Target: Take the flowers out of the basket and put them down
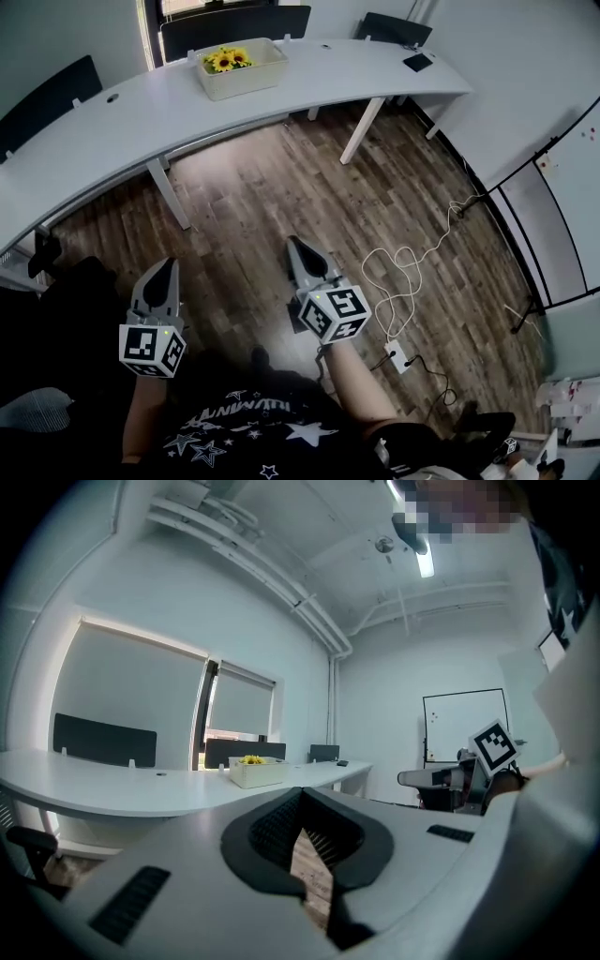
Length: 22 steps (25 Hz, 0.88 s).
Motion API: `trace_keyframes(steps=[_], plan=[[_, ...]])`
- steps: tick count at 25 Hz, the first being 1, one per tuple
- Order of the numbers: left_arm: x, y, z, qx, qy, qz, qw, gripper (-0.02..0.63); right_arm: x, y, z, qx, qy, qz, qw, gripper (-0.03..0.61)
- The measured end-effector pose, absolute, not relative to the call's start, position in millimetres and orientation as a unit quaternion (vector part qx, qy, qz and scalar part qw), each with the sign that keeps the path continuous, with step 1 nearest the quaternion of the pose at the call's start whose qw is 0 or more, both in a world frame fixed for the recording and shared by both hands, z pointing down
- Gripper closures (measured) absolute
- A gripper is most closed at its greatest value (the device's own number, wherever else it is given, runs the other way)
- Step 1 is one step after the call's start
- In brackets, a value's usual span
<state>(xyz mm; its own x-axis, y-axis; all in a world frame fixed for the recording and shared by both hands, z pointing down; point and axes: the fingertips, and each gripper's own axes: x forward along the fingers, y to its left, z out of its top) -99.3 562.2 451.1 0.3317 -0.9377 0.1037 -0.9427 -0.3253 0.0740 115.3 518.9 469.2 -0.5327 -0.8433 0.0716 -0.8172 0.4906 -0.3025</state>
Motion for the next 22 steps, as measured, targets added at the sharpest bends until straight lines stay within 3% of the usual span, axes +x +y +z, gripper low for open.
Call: trace_keyframes(steps=[11,22], plan=[[-109.2,506.1,460.6,0.810,-0.582,0.025,0.070,0.604,118.9,460.0,495.2,-0.485,0.855,-0.179,0.030,0.577],[-116.8,350.7,461.8,0.837,-0.542,0.005,0.072,0.604,133.1,324.7,483.4,-0.538,0.828,-0.159,0.017,0.577]])
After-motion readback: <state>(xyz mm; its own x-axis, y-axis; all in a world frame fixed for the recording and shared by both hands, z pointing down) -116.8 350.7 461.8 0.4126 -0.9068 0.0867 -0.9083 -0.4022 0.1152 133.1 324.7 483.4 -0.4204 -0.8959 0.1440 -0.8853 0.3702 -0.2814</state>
